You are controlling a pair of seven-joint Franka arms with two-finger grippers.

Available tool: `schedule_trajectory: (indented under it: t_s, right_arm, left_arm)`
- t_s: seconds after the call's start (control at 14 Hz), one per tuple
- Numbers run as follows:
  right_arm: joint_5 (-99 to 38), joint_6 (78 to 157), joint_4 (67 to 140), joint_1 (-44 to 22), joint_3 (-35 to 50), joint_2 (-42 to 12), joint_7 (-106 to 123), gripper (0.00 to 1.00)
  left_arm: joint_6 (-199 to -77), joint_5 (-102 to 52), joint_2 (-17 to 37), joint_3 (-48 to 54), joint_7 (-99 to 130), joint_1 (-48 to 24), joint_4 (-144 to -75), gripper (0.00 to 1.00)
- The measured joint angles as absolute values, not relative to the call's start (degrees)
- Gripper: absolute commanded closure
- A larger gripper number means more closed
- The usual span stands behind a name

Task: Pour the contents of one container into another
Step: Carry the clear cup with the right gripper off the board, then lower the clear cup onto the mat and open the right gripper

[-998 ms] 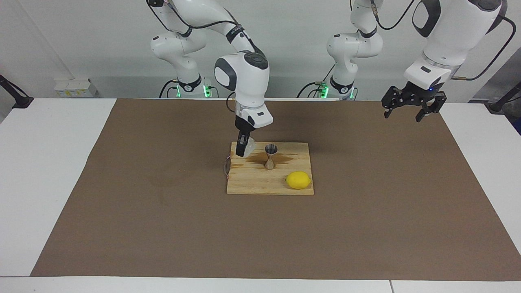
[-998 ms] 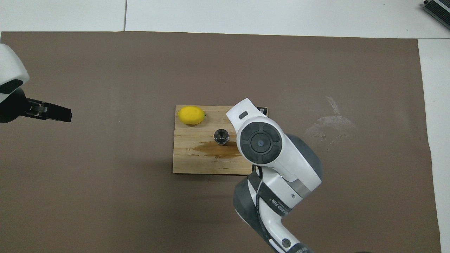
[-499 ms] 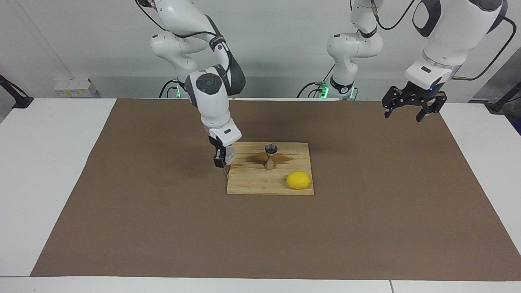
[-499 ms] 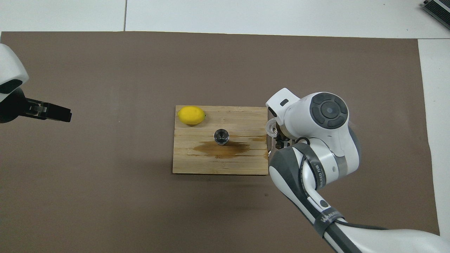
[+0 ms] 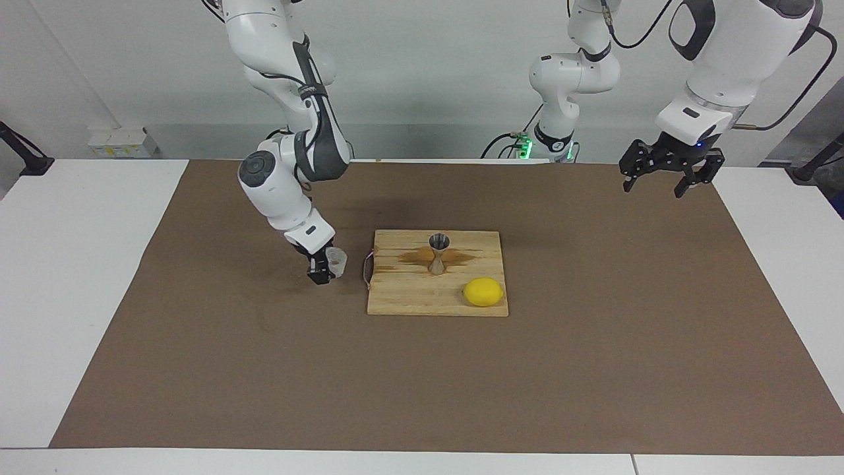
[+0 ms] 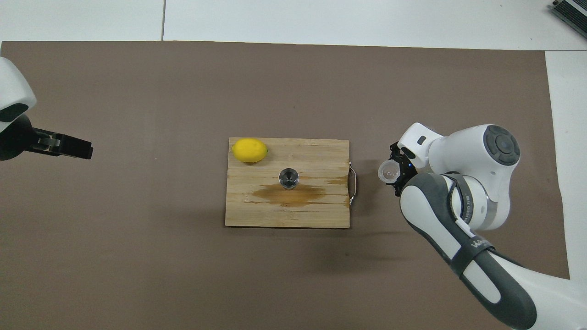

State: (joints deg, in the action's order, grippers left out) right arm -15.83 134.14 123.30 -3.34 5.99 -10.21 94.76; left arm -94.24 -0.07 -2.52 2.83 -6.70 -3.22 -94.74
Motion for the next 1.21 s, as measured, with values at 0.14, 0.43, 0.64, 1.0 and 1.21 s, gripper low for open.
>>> schedule_trajectory:
  t_s: [0.14, 0.43, 0.64, 1.0, 1.21]
  right_arm:
    - [-16.7, 134.1, 124.5, -0.5, 6.0, -10.2, 99.9, 0.74]
    - [-16.8, 134.1, 126.0, 2.8, 6.0, -10.2, 105.7, 0.74]
    - [-16.8, 134.1, 126.8, 3.8, 6.0, -10.2, 107.4, 0.73]
    - [-16.9, 134.2, 127.9, 4.3, 6.0, -10.2, 107.8, 0.44]
    - [-16.9, 134.3, 128.6, 5.2, 6.0, -10.2, 108.2, 0.0]
  left_arm:
    - [-94.3, -0.1, -2.5, 2.7, -6.7, -3.2, -94.7, 0.0]
    - [-94.3, -0.1, -2.5, 2.6, -6.7, -3.2, -94.7, 0.0]
    - [-94.3, -0.1, -2.5, 2.5, -6.7, -3.2, -94.7, 0.0]
    - [-94.3, -0.1, -2.5, 2.6, -6.7, -3.2, -94.7, 0.0]
    - [-94.3, -0.1, -2.5, 2.5, -6.7, -3.2, -94.7, 0.0]
